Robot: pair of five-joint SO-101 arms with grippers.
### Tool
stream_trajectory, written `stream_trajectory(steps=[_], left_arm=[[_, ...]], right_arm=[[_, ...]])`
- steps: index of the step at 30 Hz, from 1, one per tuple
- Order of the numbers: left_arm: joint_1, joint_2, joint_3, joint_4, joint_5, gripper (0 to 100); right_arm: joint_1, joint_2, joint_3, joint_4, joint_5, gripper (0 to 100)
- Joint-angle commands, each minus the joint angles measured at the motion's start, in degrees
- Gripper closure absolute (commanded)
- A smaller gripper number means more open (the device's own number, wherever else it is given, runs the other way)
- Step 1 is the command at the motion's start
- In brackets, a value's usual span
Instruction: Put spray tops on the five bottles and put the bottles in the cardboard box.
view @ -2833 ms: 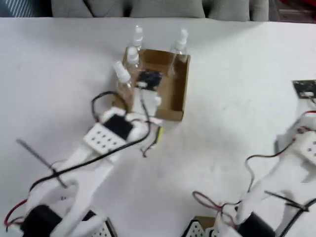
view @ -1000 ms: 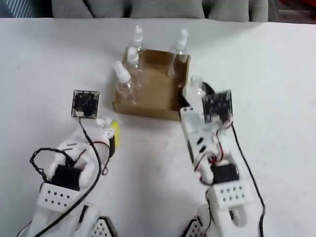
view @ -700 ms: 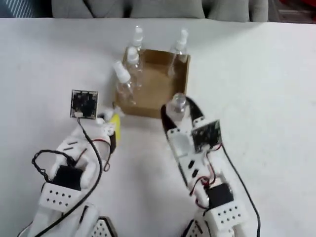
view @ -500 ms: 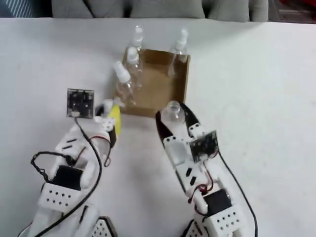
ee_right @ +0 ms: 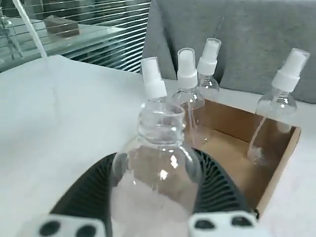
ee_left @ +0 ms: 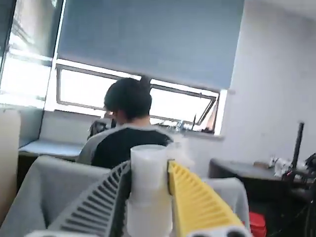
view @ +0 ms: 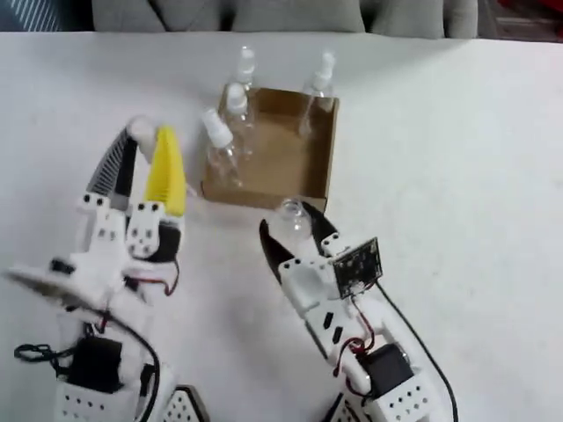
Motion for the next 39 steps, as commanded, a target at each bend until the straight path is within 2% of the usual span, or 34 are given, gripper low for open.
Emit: stream_trajectory(steps=[1,9,14,19,25,29,39], left_arm=[[4.88,2.95,-13.36,-0.88,-0.44,98],[6.73,21.58,-36.92,4.22,-0.35,98],[6.73,31.08,-46.51,5.19,-0.18,98],[8.75,38.55,-53.27,10.64,-0.09,98],[15.69,40.57,-53.98,14.42,-0.09,98],[17.01,40.75,-53.89,14.33,0.00,98],[17.10,40.40,-42.55,6.59,0.18,98]], right_arm=[[-0.31,-0.84,0.35,0.13,-0.70,98.3],[-0.31,-0.75,0.35,1.80,-0.70,98.3],[-0.31,-0.75,0.35,1.80,-0.70,98.3],[-0.31,-0.75,0.35,1.80,-0.62,98.3],[-0.31,-0.75,0.35,1.80,-0.62,98.3],[-0.31,-0.75,0.35,1.80,-0.62,98.3],[-0.31,-0.75,0.35,1.89,-0.62,98.3]])
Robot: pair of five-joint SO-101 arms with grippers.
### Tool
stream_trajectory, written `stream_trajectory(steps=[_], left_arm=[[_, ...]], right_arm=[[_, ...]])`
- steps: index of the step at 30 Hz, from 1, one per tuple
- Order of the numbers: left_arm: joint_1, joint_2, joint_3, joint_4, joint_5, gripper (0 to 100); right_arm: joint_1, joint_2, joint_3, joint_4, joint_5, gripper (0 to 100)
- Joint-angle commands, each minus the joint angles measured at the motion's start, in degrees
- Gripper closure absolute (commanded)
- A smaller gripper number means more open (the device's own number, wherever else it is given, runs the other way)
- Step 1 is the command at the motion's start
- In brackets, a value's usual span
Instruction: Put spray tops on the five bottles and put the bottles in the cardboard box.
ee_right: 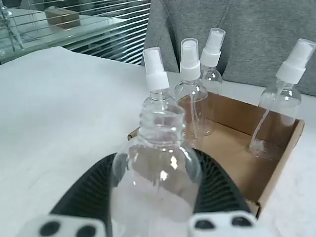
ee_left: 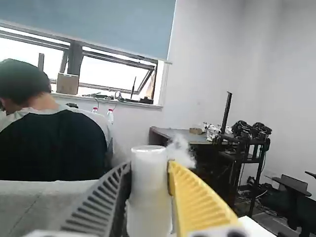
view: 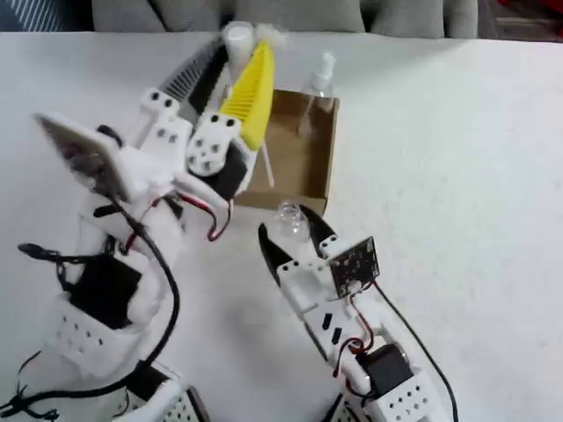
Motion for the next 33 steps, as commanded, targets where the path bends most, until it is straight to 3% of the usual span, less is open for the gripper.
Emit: stream_trajectory(steps=[1,7,21,33], left_arm=[[0.75,-0.13,2.55,-4.57,1.14,98],[0.75,0.04,4.75,-5.01,6.24,98],[2.86,0.04,8.97,-5.10,6.07,98],[2.68,-0.22,13.36,-10.11,5.63,98]], right_arm=[[-0.31,-0.75,0.35,0.22,-0.62,98.3],[-0.13,-0.75,0.35,0.22,-0.62,98.3],[-0.13,-0.75,0.35,0.22,-0.62,98.3],[0.04,-0.75,0.35,0.22,-0.62,98.3]])
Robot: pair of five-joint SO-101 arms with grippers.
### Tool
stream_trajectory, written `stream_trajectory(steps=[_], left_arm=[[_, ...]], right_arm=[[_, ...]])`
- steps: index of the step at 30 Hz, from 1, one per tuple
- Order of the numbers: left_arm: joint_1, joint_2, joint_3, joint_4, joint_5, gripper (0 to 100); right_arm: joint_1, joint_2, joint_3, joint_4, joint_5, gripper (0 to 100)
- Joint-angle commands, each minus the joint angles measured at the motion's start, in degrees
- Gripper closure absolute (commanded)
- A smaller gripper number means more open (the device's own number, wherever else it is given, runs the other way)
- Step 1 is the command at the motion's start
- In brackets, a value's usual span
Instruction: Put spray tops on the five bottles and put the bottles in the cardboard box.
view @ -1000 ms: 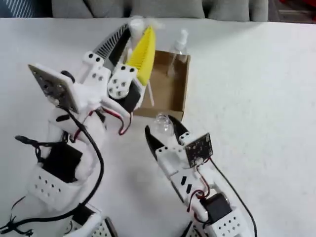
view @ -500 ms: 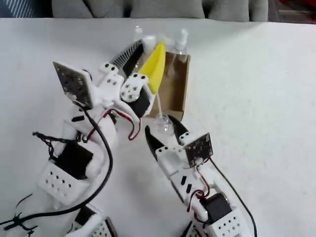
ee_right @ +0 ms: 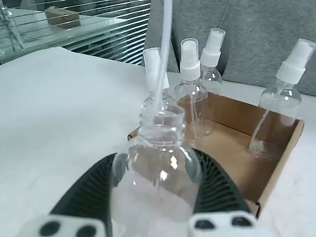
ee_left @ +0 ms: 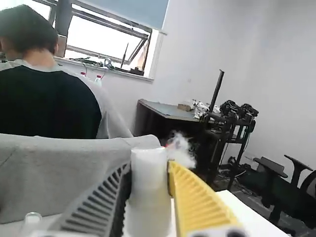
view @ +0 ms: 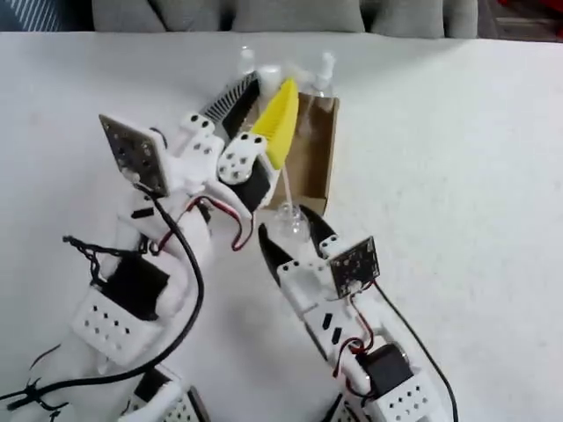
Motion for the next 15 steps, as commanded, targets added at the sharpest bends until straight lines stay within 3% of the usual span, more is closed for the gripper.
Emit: stream_trajectory(steps=[1,9,15], left_arm=[[0.31,-0.31,2.37,-5.19,0.26,98],[0.66,-0.48,8.44,-5.54,0.26,98],[0.84,-7.96,11.52,-5.54,0.35,98]], right_arm=[[0.04,-0.75,0.35,0.22,-0.62,98.3],[0.13,-0.75,0.35,0.22,-0.62,98.3],[0.04,-0.75,0.35,0.22,-0.62,98.3]])
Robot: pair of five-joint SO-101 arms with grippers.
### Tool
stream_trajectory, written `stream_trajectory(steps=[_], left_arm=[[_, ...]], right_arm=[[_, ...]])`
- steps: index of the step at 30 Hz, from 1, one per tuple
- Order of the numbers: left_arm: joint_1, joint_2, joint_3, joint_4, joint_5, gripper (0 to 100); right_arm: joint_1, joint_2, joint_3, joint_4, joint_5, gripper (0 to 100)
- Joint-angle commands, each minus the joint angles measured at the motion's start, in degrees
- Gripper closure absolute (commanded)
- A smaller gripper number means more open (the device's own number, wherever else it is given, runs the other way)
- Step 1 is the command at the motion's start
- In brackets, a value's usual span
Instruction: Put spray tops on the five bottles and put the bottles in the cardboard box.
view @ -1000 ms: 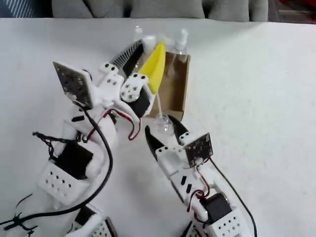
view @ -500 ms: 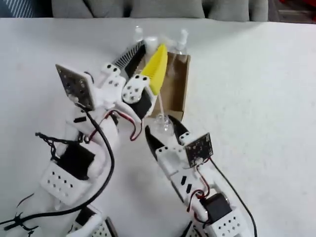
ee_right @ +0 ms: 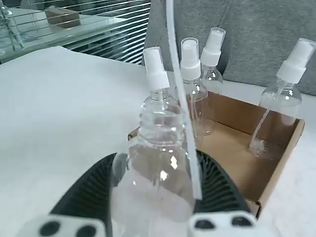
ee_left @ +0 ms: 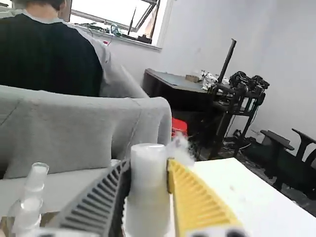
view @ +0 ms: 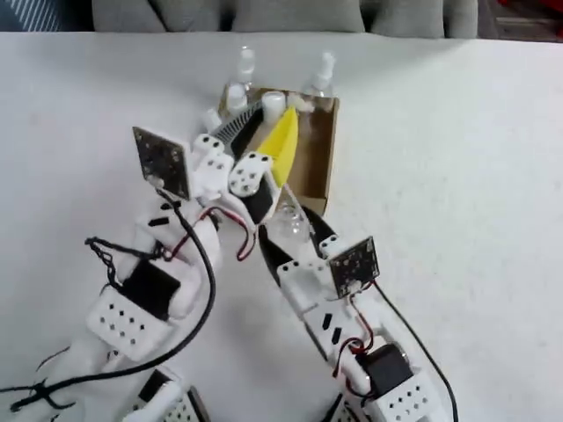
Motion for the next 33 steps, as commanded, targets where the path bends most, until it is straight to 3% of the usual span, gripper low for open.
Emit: stream_trajectory(steps=[1,14,20,33], left_arm=[[0.66,-6.99,-0.09,-2.20,0.35,98],[0.31,-9.54,-7.38,-1.85,0.18,98],[-3.47,-9.27,-6.86,-4.40,-1.58,98],[-3.47,-9.27,-1.85,-7.91,-4.13,98]], right_arm=[[-0.13,-0.75,0.35,0.22,-0.62,98.3],[-0.04,-0.75,0.35,0.48,-0.62,98.3],[-0.13,-0.75,0.35,0.48,-0.62,98.3],[-0.31,-0.75,0.35,0.48,-0.62,98.3]])
